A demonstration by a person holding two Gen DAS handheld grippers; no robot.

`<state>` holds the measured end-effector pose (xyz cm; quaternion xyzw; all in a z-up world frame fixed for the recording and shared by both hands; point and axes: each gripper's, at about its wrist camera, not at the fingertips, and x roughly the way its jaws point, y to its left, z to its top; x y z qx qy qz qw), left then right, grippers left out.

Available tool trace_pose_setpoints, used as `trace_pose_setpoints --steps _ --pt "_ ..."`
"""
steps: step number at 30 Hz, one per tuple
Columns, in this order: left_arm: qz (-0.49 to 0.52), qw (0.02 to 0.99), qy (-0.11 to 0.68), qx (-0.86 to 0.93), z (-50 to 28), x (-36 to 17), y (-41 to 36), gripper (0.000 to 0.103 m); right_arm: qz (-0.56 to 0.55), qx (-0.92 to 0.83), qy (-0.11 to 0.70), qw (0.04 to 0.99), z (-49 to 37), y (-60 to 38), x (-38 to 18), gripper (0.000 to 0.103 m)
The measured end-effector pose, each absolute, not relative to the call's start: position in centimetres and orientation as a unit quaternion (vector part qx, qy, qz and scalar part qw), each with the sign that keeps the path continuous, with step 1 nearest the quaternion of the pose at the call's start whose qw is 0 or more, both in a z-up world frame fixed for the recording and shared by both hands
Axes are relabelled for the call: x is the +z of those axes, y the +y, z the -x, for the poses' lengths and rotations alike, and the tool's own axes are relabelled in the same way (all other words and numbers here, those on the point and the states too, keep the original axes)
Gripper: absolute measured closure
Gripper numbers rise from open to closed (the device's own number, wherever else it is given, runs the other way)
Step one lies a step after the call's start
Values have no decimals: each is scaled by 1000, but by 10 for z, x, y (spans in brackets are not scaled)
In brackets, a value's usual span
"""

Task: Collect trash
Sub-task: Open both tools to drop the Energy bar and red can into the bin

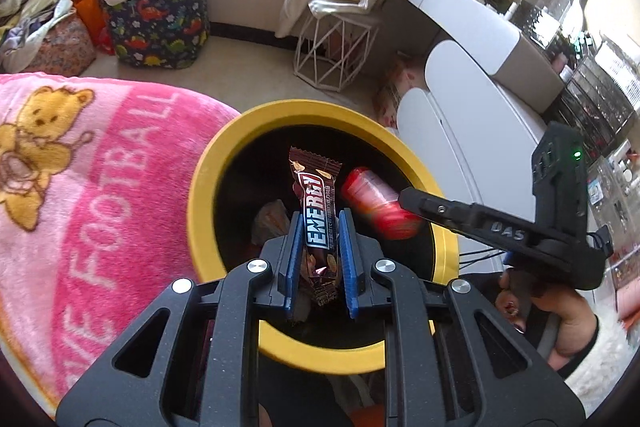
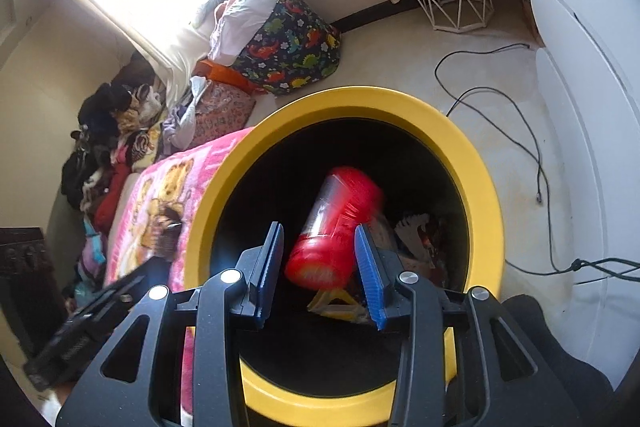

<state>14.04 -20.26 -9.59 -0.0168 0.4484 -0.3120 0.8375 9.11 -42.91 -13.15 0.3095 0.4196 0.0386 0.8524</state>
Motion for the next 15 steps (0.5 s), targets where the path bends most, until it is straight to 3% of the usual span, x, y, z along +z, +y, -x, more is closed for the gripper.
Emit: trace_pose_setpoints --steps 5,7,15 --pt "7 832 455 -316 -143 -104 -214 86 -312 38 409 857 -82 -437 -120 57" --pt "4 832 457 -314 -142 -105 -217 70 -304 36 404 862 -78 -437 -114 55" --pt "4 837 456 -302 -137 -105 -214 38 -254 16 378 890 -52 -435 -92 29"
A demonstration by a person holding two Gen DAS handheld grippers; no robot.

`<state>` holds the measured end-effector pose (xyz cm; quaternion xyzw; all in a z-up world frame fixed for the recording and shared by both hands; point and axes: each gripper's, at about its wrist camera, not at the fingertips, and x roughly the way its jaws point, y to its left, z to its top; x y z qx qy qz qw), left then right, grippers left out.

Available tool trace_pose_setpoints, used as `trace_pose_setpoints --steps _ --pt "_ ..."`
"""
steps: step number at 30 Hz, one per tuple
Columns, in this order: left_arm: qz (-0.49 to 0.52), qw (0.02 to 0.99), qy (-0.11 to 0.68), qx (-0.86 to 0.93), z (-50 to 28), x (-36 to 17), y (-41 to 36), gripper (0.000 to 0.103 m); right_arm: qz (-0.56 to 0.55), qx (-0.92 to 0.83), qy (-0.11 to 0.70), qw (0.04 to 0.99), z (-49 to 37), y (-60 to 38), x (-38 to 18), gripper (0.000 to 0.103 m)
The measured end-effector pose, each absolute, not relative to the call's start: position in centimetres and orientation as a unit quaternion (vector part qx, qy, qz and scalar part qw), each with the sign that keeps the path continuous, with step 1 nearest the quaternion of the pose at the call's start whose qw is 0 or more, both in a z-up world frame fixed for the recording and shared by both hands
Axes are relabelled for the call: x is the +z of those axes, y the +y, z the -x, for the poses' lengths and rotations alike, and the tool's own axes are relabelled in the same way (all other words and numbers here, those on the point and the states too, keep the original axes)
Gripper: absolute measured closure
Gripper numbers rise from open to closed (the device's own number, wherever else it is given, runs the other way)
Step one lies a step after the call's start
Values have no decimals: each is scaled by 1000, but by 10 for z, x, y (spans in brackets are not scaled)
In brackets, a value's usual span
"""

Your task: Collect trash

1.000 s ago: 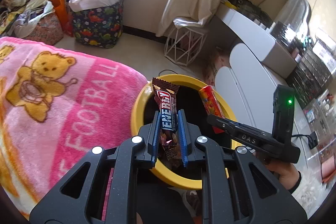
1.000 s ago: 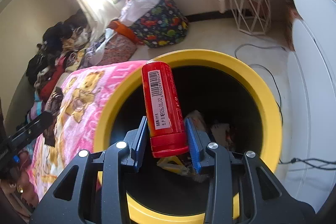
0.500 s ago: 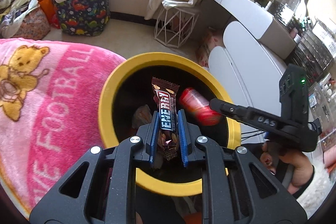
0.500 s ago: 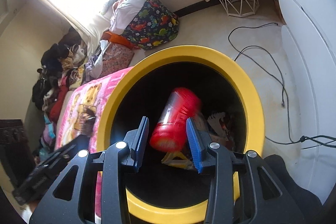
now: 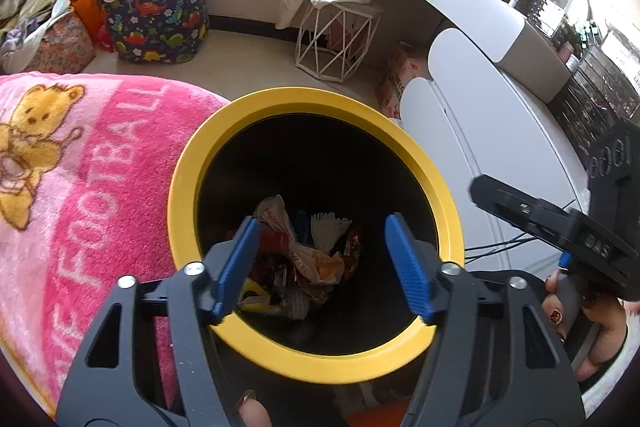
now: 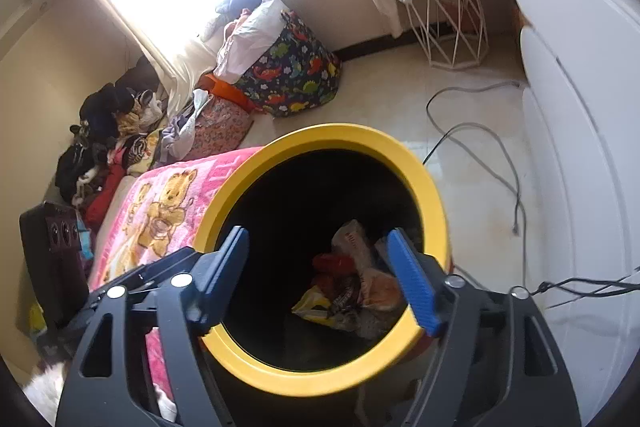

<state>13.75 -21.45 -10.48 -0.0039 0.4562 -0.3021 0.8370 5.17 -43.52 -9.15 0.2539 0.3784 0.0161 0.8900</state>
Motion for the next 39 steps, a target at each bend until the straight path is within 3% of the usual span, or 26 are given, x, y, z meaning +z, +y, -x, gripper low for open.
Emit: trace_pose_setpoints --steps 7,16,33,39 --pt "10 852 446 -273 -131 -95 -198 12 -207 0 362 909 -37 -424 -80 15" --pt "27 880 419 -222 -117 -83 -155 11 -165 -12 318 934 -24 -400 -67 7" --pt "27 950 287 -120 -49 -54 -87 11 -32 -56 106 992 33 -316 -62 7" --pt "28 959 259 -114 -38 -51 -88 11 -13 -61 95 993 37 -309 -70 7"
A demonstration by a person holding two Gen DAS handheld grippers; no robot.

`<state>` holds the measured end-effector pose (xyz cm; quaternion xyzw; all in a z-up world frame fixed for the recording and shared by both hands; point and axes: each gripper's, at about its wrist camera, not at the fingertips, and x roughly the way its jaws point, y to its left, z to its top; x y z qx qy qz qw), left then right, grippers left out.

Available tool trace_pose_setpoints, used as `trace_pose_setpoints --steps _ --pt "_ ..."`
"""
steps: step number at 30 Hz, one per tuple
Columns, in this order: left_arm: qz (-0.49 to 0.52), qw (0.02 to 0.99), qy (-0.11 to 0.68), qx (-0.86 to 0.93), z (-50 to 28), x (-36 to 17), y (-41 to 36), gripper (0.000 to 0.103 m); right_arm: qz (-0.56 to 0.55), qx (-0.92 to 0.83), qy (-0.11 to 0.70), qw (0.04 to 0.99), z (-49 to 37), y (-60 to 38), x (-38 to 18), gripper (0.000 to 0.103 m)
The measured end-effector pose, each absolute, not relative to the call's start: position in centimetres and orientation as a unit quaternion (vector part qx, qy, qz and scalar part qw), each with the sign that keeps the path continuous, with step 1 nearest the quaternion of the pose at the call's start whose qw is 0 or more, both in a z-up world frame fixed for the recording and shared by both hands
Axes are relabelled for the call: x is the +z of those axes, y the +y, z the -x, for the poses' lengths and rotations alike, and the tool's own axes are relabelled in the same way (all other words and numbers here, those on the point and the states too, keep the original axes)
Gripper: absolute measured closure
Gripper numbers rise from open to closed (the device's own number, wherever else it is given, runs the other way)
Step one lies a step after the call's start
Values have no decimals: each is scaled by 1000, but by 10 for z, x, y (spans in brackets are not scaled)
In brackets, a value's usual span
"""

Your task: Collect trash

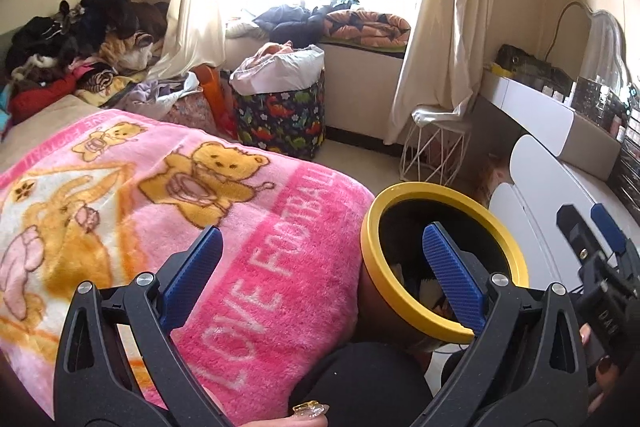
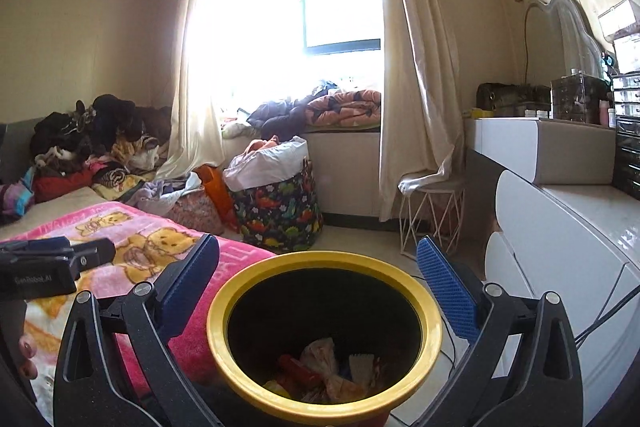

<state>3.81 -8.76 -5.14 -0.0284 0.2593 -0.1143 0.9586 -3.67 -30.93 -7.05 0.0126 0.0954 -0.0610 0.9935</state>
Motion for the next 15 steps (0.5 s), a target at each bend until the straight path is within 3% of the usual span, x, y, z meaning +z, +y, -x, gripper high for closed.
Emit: trace_pose_setpoints --steps 15 --pt "23 958 262 -117 -35 -58 -92 11 -21 -73 98 992 39 -311 -74 7"
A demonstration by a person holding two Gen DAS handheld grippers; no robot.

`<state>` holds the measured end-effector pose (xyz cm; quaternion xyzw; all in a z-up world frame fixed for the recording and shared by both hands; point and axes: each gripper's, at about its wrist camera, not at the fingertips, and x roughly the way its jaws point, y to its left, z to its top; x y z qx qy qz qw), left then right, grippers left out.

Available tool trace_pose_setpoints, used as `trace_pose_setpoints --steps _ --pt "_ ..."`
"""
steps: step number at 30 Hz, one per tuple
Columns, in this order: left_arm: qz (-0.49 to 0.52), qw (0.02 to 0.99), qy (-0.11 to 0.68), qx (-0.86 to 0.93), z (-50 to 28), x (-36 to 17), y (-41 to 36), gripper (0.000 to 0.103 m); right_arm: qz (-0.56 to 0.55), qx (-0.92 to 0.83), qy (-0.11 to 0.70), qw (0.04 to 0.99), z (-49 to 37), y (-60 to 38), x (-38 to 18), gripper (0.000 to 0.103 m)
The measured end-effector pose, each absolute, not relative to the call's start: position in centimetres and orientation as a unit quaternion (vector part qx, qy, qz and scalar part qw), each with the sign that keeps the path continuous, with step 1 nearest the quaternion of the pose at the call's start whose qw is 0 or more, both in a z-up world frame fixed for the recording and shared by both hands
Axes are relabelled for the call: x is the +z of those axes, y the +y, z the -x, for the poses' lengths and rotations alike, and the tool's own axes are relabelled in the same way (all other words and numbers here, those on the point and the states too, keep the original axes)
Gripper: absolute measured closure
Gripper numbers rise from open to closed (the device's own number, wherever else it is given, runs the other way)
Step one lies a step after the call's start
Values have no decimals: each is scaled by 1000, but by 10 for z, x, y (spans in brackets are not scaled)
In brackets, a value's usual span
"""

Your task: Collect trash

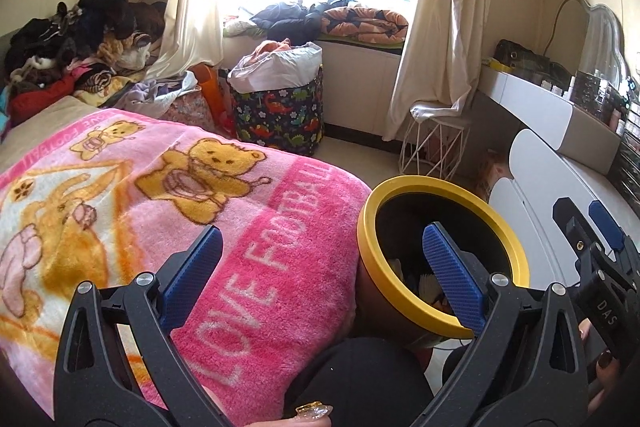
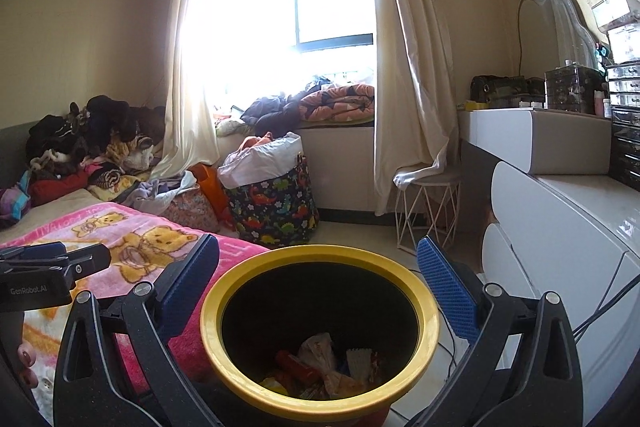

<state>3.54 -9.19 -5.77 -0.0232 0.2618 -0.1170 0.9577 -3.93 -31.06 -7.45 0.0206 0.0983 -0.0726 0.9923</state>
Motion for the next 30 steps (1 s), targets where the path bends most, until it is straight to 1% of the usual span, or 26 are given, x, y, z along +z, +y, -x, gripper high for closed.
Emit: trace_pose_setpoints --steps 30 --pt "20 959 258 -115 -35 -56 -92 11 -24 -79 95 992 40 -311 -75 7"
